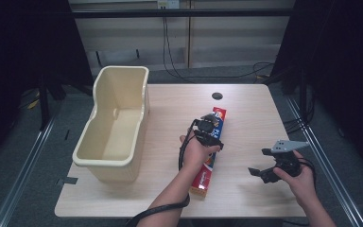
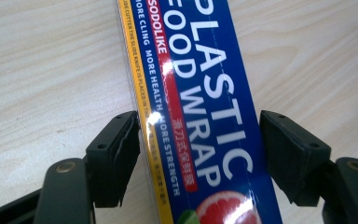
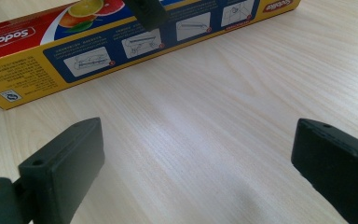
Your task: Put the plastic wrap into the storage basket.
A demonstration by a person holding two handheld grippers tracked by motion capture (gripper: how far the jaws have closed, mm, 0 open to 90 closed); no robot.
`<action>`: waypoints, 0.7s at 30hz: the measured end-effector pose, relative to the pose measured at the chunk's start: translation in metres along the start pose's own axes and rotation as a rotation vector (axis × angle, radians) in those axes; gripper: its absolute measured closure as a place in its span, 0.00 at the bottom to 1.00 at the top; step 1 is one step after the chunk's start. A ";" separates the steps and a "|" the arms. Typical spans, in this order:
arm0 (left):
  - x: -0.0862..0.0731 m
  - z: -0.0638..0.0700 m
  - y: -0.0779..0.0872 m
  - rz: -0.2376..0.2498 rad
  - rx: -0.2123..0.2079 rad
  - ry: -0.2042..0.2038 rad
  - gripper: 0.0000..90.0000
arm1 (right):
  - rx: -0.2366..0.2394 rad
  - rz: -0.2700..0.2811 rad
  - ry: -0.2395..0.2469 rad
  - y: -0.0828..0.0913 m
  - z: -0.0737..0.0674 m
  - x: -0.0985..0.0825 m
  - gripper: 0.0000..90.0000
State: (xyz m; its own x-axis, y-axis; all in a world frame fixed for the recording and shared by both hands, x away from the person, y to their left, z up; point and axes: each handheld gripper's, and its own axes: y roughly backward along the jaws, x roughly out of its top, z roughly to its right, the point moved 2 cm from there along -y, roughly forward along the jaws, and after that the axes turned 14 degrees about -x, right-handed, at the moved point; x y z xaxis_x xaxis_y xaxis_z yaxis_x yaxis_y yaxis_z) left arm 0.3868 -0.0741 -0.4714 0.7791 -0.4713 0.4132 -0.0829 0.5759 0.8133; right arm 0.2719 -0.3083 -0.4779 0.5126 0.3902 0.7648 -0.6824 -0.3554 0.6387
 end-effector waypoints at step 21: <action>0.002 0.000 0.007 -0.121 0.083 0.053 0.45 | 0.002 0.006 0.003 0.000 0.000 0.000 0.03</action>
State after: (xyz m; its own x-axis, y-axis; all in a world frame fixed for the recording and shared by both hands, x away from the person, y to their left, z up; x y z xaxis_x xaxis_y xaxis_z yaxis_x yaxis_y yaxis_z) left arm 0.3875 -0.0714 -0.4650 0.8178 -0.4969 0.2902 -0.0361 0.4590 0.8877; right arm 0.2717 -0.3080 -0.4773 0.5070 0.3906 0.7684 -0.6844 -0.3595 0.6343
